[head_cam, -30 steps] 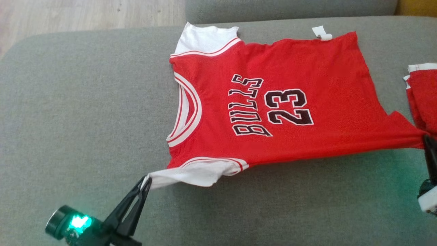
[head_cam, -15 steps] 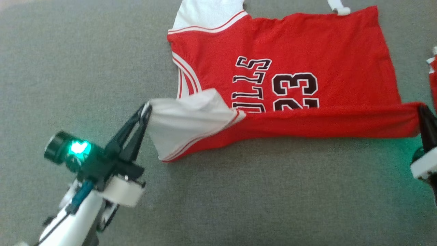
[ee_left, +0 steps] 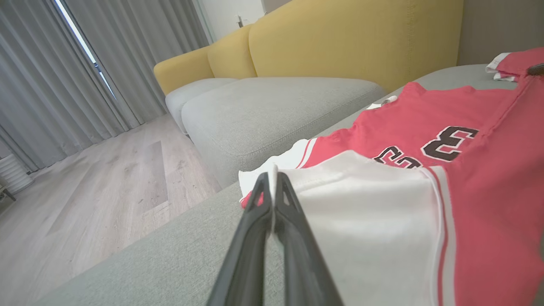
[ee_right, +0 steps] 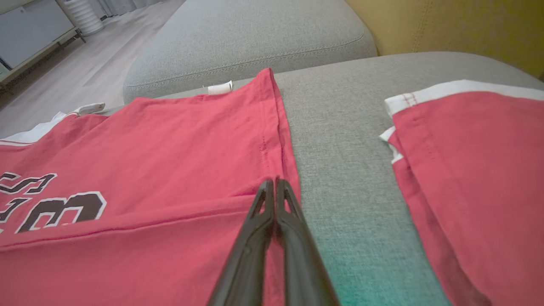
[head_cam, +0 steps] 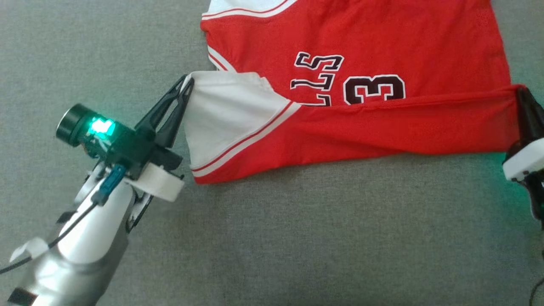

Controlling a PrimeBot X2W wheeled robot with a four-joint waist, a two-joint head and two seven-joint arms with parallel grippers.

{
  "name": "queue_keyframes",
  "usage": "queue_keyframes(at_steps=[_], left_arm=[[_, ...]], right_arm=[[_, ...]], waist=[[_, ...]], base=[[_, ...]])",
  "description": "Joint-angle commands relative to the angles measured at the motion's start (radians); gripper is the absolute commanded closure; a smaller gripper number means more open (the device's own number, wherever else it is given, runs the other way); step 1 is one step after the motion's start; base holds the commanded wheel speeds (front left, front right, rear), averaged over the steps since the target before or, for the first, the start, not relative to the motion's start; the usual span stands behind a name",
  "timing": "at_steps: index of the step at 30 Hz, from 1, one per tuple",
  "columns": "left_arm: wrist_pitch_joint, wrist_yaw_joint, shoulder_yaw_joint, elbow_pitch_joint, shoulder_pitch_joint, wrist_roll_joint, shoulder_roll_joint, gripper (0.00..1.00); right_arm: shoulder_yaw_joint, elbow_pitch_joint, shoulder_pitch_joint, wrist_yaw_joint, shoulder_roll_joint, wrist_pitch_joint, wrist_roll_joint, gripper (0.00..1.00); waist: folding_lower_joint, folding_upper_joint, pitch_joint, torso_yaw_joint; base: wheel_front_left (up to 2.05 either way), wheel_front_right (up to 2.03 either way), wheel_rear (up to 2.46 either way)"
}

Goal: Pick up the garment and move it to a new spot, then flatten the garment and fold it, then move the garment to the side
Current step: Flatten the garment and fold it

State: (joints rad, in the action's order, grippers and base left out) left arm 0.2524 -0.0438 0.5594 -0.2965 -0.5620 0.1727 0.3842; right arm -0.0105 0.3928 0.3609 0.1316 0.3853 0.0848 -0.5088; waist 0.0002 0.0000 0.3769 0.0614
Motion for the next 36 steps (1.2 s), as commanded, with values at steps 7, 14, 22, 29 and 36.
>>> queue_keyframes(at_steps=[7, 14, 22, 29, 36], left_arm=[[0.009, -0.031, -0.046, -0.051, -0.075, 0.021, -0.025, 0.1], [0.009, -0.001, -0.162, -0.027, 0.119, 0.165, -0.114, 0.0], [0.009, 0.012, -0.171, -0.009, 0.307, 0.218, -0.178, 0.0], [-0.019, 0.03, -0.158, -0.116, 0.319, 0.226, -0.194, 0.0], [-0.085, 0.018, -0.127, -0.195, 0.306, 0.233, -0.203, 0.23]], right_arm=[[0.024, 0.04, 0.06, -0.001, 0.01, -0.071, 0.011, 0.0], [0.027, 0.02, 0.022, -0.001, -0.02, -0.145, -0.017, 0.0], [0.018, -0.017, -0.037, -0.001, -0.05, -0.155, -0.024, 0.0], [0.012, -0.034, -0.046, -0.001, -0.06, -0.143, -0.021, 0.0], [0.003, -0.03, -0.053, -0.001, -0.066, -0.123, -0.012, 0.0]], waist=[[-0.0002, 0.0, 0.018, -0.002], [-0.0002, 0.0, -0.026, -0.015], [-0.0002, 0.0, -0.056, -0.032], [-0.0002, 0.0, -0.056, -0.049], [-0.0002, 0.0, -0.052, -0.055]], base=[[0.0, 0.0, 0.0], [0.0, 0.0, 0.0], [0.0, 0.0, 0.0], [0.0, 0.0, 0.0], [0.0, 0.0, 0.0]])
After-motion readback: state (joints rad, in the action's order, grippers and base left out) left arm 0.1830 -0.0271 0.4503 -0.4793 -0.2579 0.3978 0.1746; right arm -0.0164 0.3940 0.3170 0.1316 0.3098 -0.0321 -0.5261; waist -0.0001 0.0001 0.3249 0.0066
